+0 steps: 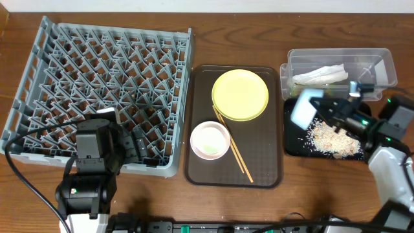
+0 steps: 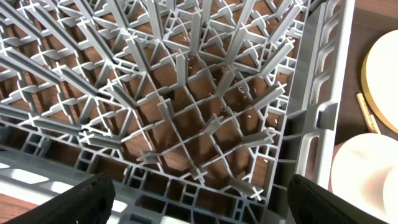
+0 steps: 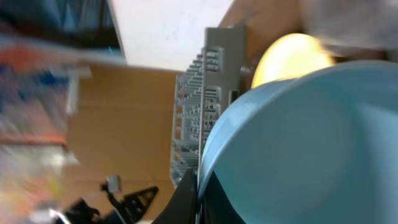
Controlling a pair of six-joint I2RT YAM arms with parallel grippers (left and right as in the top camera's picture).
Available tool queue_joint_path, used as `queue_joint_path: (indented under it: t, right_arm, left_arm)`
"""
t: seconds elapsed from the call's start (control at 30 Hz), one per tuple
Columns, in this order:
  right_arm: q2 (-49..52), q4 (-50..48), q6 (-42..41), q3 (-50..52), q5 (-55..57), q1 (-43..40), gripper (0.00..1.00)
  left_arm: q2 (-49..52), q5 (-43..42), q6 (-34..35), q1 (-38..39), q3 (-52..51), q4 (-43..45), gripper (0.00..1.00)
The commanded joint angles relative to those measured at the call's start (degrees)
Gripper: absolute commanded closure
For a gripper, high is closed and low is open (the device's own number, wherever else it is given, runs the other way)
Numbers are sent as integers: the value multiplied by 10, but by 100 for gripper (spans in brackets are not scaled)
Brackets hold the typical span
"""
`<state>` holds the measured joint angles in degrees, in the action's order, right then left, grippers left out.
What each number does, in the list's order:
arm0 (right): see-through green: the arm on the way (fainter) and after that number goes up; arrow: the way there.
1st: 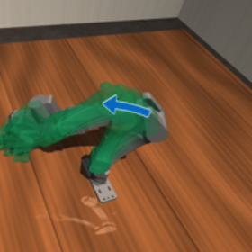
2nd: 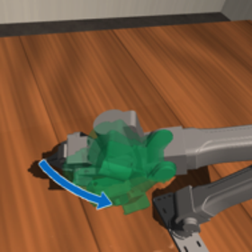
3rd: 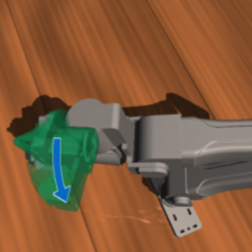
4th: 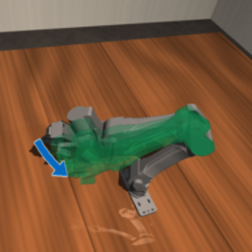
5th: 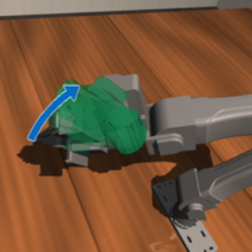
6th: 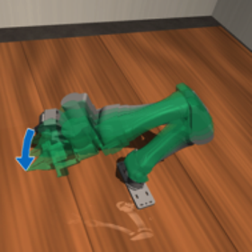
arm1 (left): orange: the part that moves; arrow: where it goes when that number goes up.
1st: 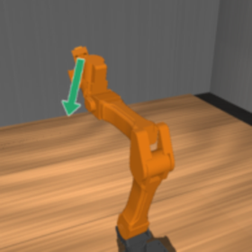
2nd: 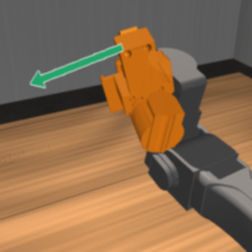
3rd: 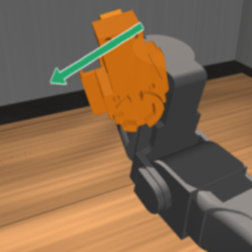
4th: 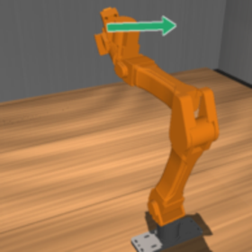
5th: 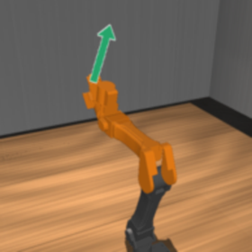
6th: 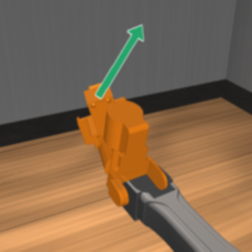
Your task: Sort waste into correct bins and load items into the dishwasher
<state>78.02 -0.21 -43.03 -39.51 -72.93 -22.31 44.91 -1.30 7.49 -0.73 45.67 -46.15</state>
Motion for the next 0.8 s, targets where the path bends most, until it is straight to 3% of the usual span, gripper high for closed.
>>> queue_joint_path:
  t: [0.0, 0.13, 0.3, 0.47, 0.6, 0.77]
  right_arm:
    - [-45, -4, 33, -40, 66, 66, 99]
    - [-53, 19, 63, -82, 146, 162, 99]
    - [-25, 184, 175, -191, 275, 266, 99]
    - [40, 342, 306, -330, 496, 370, 99]
    - [103, 355, 392, -381, 592, 434, 99]
    - [192, 306, 424, -382, 645, 484, 99]
  left_arm:
    - [0, 5, 1, -2, 11, -1, 9]
    - [0, 5, 1, -2, 11, -1, 9]
    - [0, 5, 1, -2, 11, -1, 9]
    - [0, 5, 1, -2, 11, -1, 9]
    - [0, 5, 1, -2, 11, -1, 9]
    - [0, 5, 1, -2, 11, -1, 9]
